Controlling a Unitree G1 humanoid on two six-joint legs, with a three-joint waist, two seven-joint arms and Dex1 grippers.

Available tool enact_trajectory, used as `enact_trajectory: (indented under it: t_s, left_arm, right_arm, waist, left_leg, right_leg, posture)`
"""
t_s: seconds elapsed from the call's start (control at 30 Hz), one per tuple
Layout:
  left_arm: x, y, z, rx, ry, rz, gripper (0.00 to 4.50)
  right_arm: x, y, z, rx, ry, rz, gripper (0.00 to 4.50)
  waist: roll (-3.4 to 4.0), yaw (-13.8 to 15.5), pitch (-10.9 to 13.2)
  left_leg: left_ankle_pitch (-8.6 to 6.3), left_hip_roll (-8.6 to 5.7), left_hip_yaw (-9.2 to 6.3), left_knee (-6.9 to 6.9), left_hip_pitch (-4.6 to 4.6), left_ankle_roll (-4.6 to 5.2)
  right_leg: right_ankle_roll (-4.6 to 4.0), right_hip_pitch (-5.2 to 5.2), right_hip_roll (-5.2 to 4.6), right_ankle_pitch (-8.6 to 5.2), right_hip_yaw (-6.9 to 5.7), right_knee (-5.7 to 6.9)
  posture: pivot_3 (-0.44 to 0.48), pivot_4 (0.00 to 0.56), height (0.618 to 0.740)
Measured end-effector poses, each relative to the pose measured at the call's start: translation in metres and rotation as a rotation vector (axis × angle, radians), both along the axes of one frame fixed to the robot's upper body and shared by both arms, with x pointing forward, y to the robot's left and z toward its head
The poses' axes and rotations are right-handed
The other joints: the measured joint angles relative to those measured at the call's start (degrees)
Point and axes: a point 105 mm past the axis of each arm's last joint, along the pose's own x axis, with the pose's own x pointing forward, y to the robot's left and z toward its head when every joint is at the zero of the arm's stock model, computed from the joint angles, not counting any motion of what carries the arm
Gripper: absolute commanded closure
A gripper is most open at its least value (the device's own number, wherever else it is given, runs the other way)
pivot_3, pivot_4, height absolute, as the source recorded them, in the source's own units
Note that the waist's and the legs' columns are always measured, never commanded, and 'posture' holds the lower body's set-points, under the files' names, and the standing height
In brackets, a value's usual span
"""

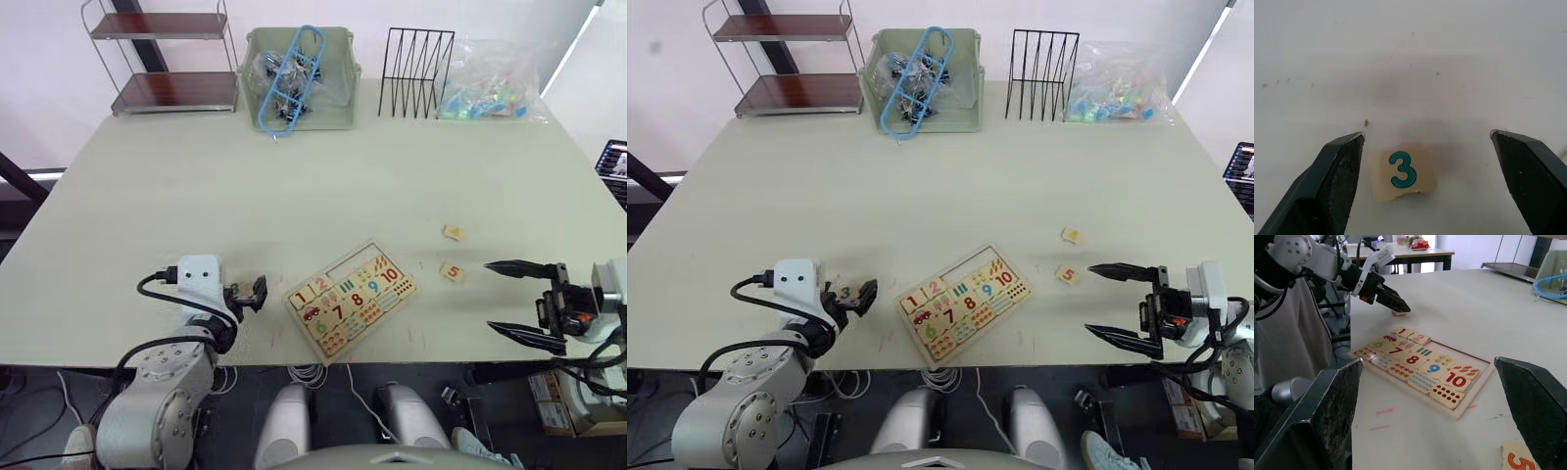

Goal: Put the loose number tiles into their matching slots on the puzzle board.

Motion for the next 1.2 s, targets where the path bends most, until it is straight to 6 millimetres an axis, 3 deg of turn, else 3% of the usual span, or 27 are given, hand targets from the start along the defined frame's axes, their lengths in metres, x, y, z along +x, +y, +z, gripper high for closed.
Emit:
enact_trajectory:
  t_s: [0.23,0.57,0.77,0.97,1.2]
  left_arm:
    - [0.016,0.03,0.02,0.082,-0.085,-0.157,0.03]
    - [0.032,0.039,0.027,0.058,-0.168,-0.703,0.03]
    - [0.037,0.055,0.03,0.107,-0.136,-1.011,0.03]
    - [0.031,0.062,0.01,0.188,0.012,-1.268,0.03]
    - [0.035,0.065,-0.007,0.228,0.08,-1.325,0.03]
  right_arm:
    - [0.0,0.004,0.002,0.019,0.001,-0.016,0.0]
    - [-0.001,0.005,-0.005,0.044,-0.002,-0.031,0.0]
    - [0.002,0.008,-0.006,0.052,-0.02,-0.026,0.0]
    - [0.003,0.009,-0.005,0.051,-0.028,-0.019,0.0]
    - [0.002,0.009,-0.004,0.045,-0.044,-0.008,0.0]
  waist:
    - [0.01,0.2,0.0]
    - [0.02,0.1,0.0]
    - [0.04,0.2,0.0]
    - [0.05,0.2,0.0]
    - [0.04,0.2,0.0]
  left_leg:
    - [0.0,0.0,0.06,0.0,-0.02,0.0]
    - [0.0,0.05,0.16,-0.06,-0.02,0.0]
    - [0.0,0.06,0.2,-0.11,-0.1,0.0]
    - [0.0,0.06,0.2,-0.13,-0.12,0.0]
    - [0.0,0.08,0.2,-0.1,-0.12,0.01]
  right_leg:
    - [-0.05,0.0,-0.05,-0.03,-0.01,-0.08]
    - [-0.05,-0.02,-0.08,-0.03,-0.01,-0.19]
    - [-0.05,-0.09,-0.06,-0.03,-0.06,-0.24]
    - [-0.05,-0.11,-0.04,-0.03,-0.06,-0.21]
    - [0.03,-0.11,-0.04,0.01,-0.06,-0.17]
  posture:
    - [0.0,0.15,0.74]
    - [0.0,0.15,0.74]
    - [0.0,0.15,0.74]
    - [0.0,0.15,0.74]
    - [0.0,0.15,0.74]
